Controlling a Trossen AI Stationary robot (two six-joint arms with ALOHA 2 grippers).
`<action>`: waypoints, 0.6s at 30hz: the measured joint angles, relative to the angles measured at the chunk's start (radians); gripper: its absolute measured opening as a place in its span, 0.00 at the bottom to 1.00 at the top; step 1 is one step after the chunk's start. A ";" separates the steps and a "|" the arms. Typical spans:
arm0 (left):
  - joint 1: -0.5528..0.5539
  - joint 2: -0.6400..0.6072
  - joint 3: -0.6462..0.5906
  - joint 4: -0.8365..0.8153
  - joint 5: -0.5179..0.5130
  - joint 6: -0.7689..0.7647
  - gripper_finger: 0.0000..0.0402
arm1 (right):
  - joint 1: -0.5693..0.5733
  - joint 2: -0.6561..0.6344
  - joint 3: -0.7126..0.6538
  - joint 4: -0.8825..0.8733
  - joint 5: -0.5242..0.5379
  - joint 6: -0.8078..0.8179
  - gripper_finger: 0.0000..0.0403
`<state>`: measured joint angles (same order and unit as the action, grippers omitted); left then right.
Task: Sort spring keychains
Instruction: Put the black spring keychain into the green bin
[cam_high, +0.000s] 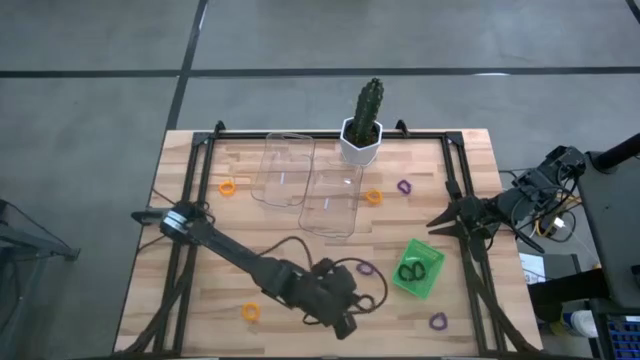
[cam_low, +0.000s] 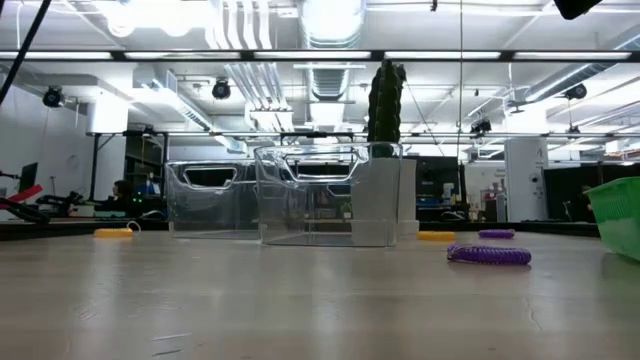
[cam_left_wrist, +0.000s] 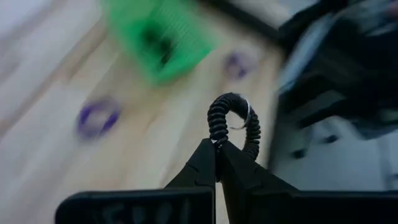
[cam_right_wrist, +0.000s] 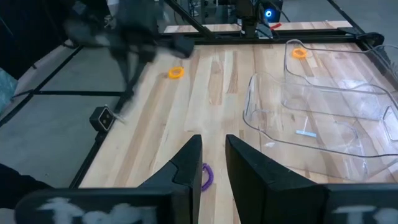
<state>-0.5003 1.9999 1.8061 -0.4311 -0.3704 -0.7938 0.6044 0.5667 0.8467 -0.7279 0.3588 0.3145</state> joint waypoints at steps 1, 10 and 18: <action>0.001 -0.013 0.000 0.038 0.000 0.046 0.01 | 0.000 0.002 0.000 0.000 0.000 0.000 0.17; 0.016 -0.106 0.000 0.324 0.017 0.394 0.01 | 0.000 0.033 0.000 0.002 0.000 0.000 0.19; 0.021 -0.134 0.000 0.524 0.144 0.598 0.01 | 0.000 0.069 0.000 0.009 -0.021 -0.001 0.15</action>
<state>-0.4793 1.8654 1.8057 0.0933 -0.2265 -0.1956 0.6044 0.6358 0.8467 -0.7193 0.3375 0.3134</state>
